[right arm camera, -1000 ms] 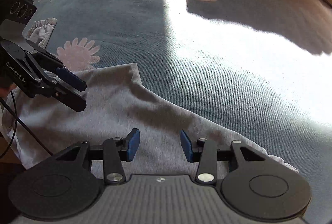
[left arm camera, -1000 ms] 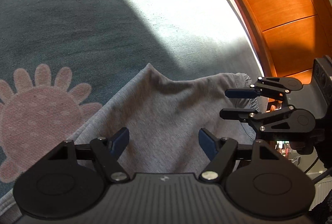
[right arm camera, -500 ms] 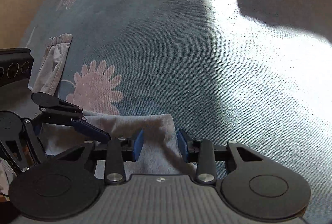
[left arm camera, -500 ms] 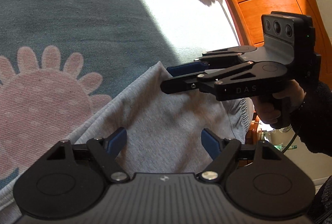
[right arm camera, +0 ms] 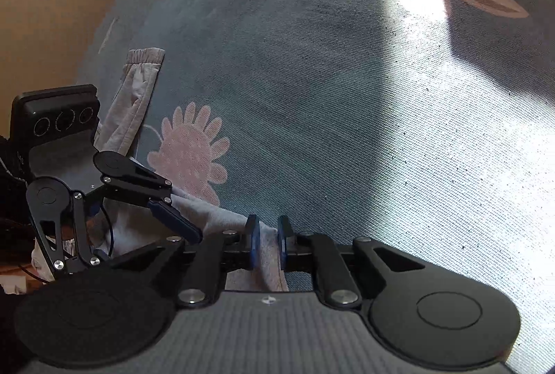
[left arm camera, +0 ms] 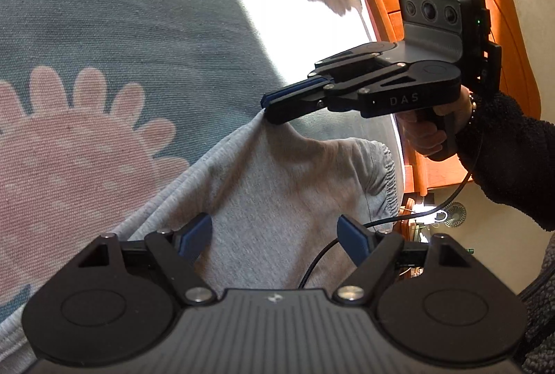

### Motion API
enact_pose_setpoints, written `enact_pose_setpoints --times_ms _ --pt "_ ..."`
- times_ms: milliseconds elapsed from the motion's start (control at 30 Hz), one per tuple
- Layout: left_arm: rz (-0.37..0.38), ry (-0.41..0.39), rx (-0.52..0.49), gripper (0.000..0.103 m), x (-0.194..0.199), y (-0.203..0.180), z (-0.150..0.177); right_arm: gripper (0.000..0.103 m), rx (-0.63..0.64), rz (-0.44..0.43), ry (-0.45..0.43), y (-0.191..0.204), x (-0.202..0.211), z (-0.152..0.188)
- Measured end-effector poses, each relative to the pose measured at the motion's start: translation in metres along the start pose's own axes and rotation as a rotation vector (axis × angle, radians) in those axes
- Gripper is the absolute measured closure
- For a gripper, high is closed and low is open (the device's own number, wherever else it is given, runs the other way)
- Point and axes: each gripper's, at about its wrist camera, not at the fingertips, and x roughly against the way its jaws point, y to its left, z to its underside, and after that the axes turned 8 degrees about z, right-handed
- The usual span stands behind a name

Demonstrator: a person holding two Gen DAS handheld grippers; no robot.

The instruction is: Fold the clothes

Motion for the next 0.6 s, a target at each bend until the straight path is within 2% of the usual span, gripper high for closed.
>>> enact_pose_setpoints --times_ms 133,167,200,300,500,600 --pt "-0.019 -0.009 -0.001 0.024 -0.002 -0.01 -0.007 0.085 -0.041 0.049 -0.028 0.006 0.012 0.008" --pt "-0.023 -0.009 -0.012 0.024 -0.002 -0.013 -0.009 0.078 -0.051 0.061 -0.035 0.008 0.015 0.01" --pt "-0.027 -0.008 -0.024 0.024 -0.001 -0.015 -0.01 0.076 -0.062 0.073 -0.042 0.01 0.018 0.012" --pt "-0.103 -0.021 -0.062 0.024 0.001 -0.015 -0.012 0.066 -0.08 0.104 -0.054 0.017 0.025 0.02" --pt "-0.176 -0.086 -0.058 0.024 0.017 -0.018 -0.016 0.058 -0.053 0.129 -0.015 0.043 0.02 0.052" --pt "-0.116 -0.07 -0.077 0.024 0.014 -0.028 -0.017 0.052 -0.056 0.162 -0.012 0.045 0.012 0.063"
